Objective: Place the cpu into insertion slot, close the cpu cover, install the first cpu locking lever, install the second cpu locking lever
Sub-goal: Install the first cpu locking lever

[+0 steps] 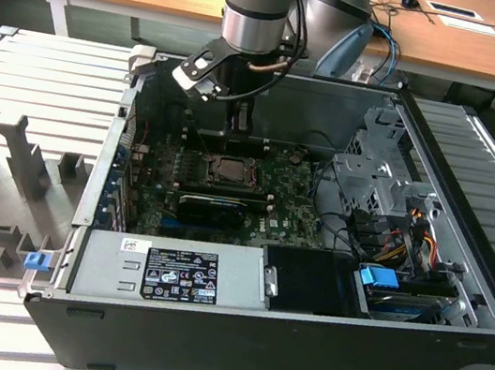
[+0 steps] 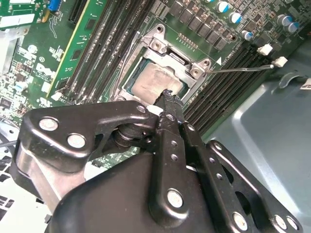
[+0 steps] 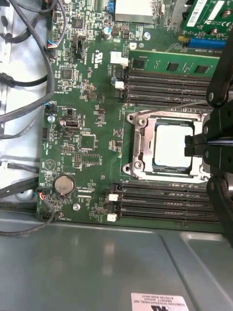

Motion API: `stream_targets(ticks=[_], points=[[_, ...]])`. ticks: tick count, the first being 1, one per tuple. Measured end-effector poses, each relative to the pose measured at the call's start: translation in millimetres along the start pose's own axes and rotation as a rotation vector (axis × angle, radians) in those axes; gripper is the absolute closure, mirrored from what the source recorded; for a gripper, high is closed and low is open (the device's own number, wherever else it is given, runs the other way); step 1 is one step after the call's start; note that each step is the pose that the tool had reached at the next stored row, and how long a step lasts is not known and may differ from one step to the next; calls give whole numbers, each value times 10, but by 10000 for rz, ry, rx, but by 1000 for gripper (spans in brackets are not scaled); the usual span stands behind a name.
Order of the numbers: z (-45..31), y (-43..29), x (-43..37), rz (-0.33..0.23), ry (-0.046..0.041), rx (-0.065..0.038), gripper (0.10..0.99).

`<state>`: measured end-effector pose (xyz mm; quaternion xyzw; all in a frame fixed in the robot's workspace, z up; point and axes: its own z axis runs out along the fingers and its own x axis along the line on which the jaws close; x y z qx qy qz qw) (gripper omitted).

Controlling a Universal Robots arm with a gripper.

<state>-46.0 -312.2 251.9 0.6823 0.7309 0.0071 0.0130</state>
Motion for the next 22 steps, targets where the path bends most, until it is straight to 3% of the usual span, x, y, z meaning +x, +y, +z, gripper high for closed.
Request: stream_targets(ticks=[6,9,10,14,22], points=[[-149,4,-1,0,0,0,980],[-178,5,-1,-2,2,-1,980],[-178,6,-2,-137,-4,-2,980],[-179,5,-2,-1545,4,-12,980],[-178,5,-1,-2863,-10,-20,980]])
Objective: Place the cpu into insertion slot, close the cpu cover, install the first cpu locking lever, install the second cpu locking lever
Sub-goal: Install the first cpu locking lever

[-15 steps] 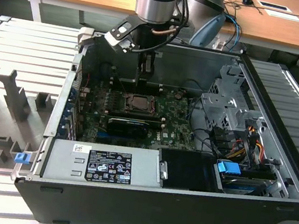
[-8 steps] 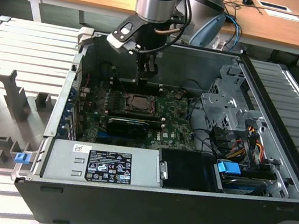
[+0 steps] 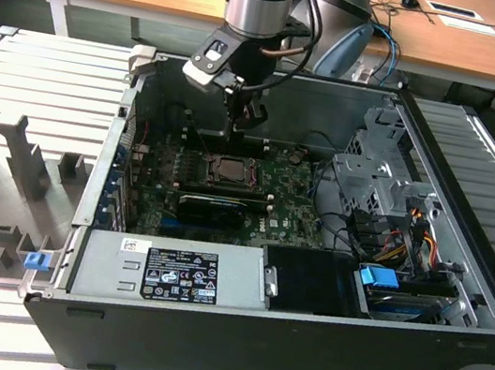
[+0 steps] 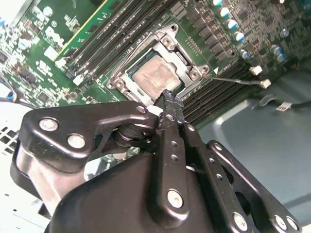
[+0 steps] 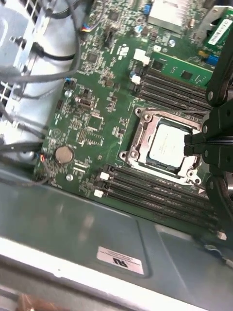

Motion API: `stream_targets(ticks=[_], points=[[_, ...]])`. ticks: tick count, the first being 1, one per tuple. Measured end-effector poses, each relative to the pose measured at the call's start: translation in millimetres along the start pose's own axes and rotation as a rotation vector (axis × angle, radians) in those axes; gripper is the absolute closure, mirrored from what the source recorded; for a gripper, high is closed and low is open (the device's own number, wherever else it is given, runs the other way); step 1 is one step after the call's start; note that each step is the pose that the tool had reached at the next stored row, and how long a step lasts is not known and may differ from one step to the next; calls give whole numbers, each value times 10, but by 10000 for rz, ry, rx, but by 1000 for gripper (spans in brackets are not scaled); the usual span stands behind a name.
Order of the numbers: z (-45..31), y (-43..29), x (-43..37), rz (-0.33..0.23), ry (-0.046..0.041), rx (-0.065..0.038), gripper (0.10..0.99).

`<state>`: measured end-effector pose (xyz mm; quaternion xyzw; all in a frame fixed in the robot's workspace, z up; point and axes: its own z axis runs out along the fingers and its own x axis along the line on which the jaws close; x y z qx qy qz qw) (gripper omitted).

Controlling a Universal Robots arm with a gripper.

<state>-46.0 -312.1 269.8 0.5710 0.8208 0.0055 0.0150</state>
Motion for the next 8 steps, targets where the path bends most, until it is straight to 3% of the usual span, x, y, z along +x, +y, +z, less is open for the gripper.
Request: stream_targets(ticks=[8], points=[[-1,-1,0,-1187,-13,-4,980]])
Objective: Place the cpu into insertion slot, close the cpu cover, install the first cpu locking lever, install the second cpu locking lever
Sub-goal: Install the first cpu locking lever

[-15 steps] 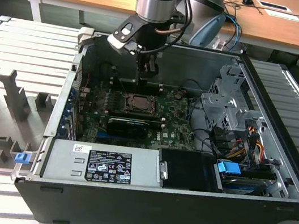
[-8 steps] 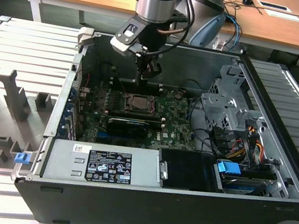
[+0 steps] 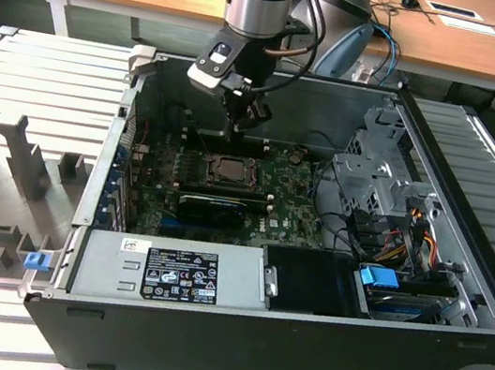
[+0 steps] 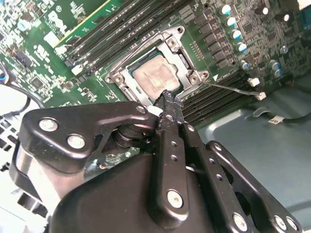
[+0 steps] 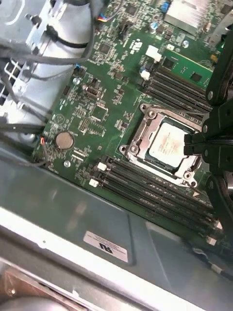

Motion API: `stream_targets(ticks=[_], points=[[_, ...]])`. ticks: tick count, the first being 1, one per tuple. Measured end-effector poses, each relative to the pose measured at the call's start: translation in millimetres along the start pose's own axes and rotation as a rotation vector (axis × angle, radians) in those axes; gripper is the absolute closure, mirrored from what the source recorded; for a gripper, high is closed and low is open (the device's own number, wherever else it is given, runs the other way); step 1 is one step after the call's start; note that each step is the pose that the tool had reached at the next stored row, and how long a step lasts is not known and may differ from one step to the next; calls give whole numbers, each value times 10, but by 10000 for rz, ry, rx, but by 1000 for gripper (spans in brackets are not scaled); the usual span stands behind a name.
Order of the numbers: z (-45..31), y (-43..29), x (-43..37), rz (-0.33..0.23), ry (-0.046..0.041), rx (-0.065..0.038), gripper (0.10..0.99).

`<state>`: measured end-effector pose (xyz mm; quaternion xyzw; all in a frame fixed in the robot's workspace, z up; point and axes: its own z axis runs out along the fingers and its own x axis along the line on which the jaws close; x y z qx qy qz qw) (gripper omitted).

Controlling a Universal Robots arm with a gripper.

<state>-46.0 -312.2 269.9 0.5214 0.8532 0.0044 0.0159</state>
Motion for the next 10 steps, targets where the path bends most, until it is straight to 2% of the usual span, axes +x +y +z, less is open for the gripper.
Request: stream_targets(ticks=[10], points=[[1,0,0,-1863,-7,-16,980]])
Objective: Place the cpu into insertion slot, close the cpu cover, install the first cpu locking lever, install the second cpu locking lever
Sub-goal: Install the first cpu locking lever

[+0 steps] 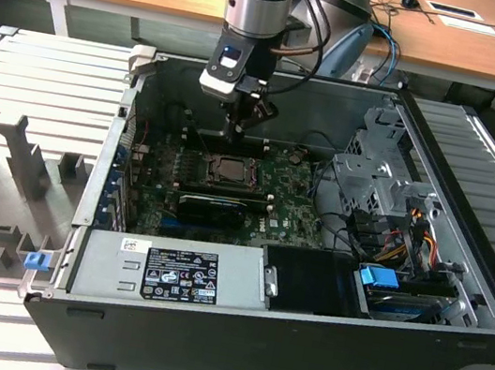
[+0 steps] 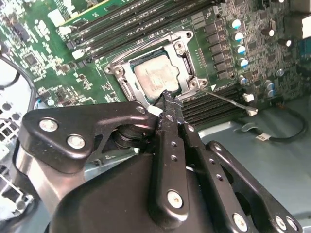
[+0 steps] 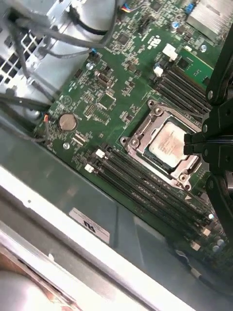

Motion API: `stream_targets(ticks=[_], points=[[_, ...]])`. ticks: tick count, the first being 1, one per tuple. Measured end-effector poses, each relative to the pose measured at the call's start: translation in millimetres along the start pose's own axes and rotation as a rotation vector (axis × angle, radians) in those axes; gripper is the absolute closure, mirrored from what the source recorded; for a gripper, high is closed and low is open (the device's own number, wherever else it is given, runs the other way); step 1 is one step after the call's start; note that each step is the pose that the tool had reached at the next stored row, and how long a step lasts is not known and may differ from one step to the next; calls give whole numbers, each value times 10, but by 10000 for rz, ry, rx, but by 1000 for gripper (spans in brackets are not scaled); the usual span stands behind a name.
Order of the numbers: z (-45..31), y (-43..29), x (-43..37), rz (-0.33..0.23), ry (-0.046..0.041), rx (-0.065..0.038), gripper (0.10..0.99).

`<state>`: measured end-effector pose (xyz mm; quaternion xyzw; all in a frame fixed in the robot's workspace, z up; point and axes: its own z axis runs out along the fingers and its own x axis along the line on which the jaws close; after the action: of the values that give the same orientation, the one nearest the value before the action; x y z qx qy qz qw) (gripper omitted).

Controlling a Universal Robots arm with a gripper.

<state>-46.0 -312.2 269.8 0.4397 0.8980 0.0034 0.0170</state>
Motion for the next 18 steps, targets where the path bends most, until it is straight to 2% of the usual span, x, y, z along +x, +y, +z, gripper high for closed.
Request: stream_targets(ticks=[6,18], points=[[0,0,0,-1300,-24,6,980],[0,0,0,-2270,-7,-23,980]])
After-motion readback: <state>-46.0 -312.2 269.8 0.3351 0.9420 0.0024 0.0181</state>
